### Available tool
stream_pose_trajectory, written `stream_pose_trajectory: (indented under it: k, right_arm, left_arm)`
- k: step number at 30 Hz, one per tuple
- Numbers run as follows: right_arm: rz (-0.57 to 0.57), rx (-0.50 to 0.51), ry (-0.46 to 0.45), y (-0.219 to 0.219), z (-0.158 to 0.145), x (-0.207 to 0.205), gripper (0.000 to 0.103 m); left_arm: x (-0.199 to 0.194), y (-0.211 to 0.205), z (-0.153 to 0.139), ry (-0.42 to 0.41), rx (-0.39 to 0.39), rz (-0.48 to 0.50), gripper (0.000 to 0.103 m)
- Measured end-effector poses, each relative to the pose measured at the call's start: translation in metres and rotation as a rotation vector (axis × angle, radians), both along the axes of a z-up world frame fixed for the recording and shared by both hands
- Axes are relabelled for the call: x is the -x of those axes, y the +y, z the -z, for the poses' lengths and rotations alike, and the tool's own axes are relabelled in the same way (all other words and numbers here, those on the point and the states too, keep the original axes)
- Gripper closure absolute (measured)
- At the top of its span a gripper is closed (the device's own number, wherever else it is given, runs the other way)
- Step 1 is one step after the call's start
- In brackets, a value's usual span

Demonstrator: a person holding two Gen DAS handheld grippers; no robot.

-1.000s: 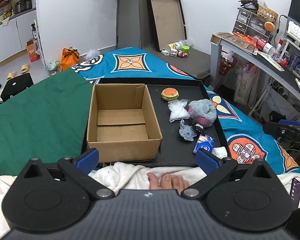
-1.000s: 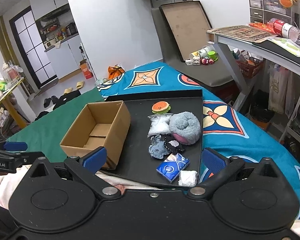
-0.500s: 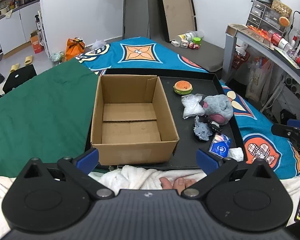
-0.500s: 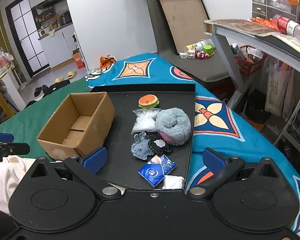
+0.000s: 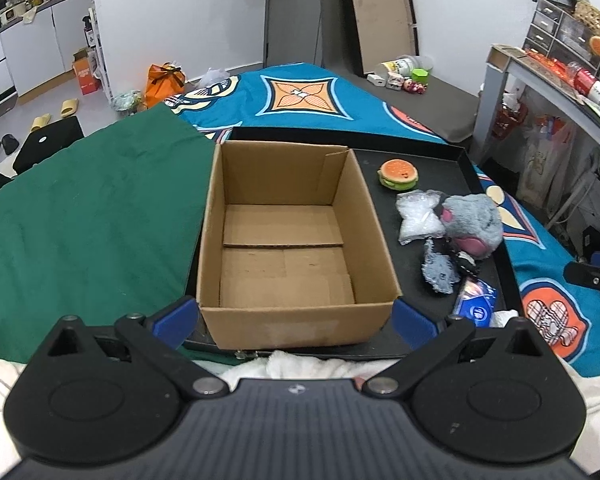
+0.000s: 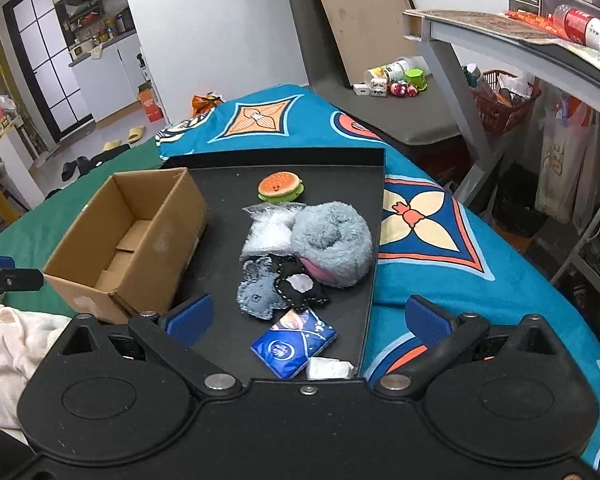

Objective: Organize soft objects
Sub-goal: 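Reach the right tool to the blue tissue pack and grasp it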

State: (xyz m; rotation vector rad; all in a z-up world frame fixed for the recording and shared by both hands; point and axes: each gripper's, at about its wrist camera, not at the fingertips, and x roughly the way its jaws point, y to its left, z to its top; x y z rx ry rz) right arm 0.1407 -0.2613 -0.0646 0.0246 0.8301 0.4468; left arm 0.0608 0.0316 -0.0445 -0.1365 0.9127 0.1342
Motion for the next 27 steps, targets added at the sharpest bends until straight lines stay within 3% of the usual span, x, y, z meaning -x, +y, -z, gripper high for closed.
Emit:
stream_pose_trajectory:
  k: [7,11,16,27]
  right_arm:
    - [-0.003,0.011,0.024,0.002,0.019,-0.014,0.000]
    - [-0.016,-0.011,0.061,0.008,0.033,-0.019,0.011]
    - [-0.060,-0.018,0.091,0.019,0.050,-0.023,0.015]
    - [-0.061,0.023,0.178,0.043,0.083,-0.033,0.015]
  left_arm:
    - [-0.013,0.008,0.011,0.001,-0.005,-0.016,0.000]
    - [-0.018,0.014,0.018,-0.002,-0.025,-0.025,0.001]
    - [-0.023,0.023,0.028,0.006,-0.032,-0.022,0.002]
    - [-0.035,0.039,0.046,0.014,-0.047,-0.020,0.005]
